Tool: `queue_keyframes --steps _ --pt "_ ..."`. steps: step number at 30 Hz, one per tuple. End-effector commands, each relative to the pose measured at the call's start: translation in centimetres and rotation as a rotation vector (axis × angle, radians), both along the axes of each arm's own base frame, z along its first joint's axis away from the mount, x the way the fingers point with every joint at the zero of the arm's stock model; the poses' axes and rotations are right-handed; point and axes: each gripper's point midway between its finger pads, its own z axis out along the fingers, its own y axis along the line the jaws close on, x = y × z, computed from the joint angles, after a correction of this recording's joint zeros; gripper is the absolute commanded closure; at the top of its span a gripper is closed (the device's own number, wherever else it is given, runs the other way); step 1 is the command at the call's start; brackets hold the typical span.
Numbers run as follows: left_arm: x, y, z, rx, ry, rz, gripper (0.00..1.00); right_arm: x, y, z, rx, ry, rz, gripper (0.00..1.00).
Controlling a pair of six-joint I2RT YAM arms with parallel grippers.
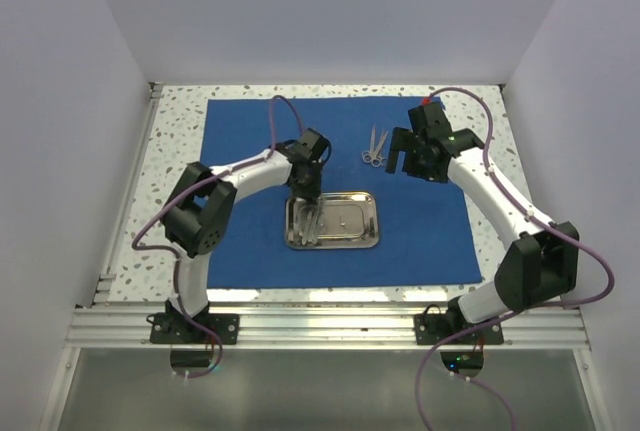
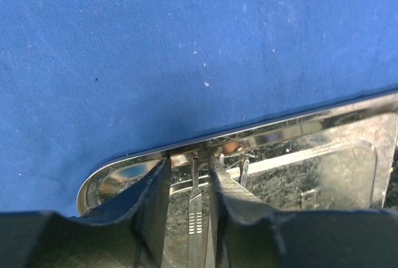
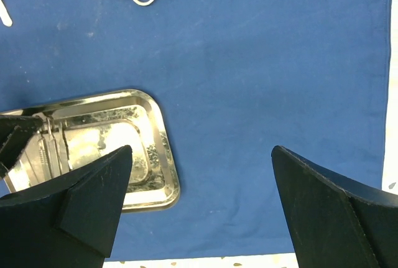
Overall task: Open and lay out the surgical kit
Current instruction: Pick up the medical item from the container.
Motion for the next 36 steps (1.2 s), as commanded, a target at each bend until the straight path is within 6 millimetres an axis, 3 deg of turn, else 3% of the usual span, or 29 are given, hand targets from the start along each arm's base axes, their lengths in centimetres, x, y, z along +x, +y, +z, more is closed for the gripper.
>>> queue_keyframes --steps 1,5,14,19,22,25,26,29,32,36 --pt "1.2 0.1 -0.5 0.06 -0.022 0.032 0.68 0.1 -0.6 2.3 -0.021 -0.056 0.003 0.02" --pt "1.0 1.2 -1.9 0.149 -0.007 0.051 0.74 0.2 -0.7 2.9 -0.031 -0.063 0.006 0.02" --pt "-2.5 2.2 -6.3 0.31 0.066 0.007 0.82 -0.3 -1.2 2.6 -0.048 -0.044 0.007 0.02" --pt "-2.8 2.1 -6.9 0.316 0.088 -0.006 1.0 -0.6 -1.2 2.4 -0.054 -0.037 0.018 0.02" --pt "-1.6 1.3 -5.2 0.306 0.062 -0.015 1.0 -0.6 -1.3 2.3 -0.06 -0.034 0.02 0.02" --pt "0.7 0.5 -2.0 0.293 0.005 -0.015 1.0 -0.6 -1.2 2.6 -0.058 -0.038 0.027 0.03" --pt "2.0 -0.4 0.0 0.265 -0.037 -0.008 1.0 -0.6 -1.3 2.7 -0.06 -0.038 0.028 0.03" --pt "4.5 -0.3 4.5 0.232 -0.106 0.008 1.0 -0.6 -1.3 3.3 -0.06 -0.052 0.03 0.03" --pt "7.0 0.9 8.4 0.195 -0.175 0.043 1.0 -0.9 -1.5 3.6 -0.067 -0.053 0.032 0.03" --pt "10.6 3.8 11.3 0.168 -0.228 0.1 1.0 -1.8 -1.8 3.7 -0.069 -0.046 0.035 0.03"
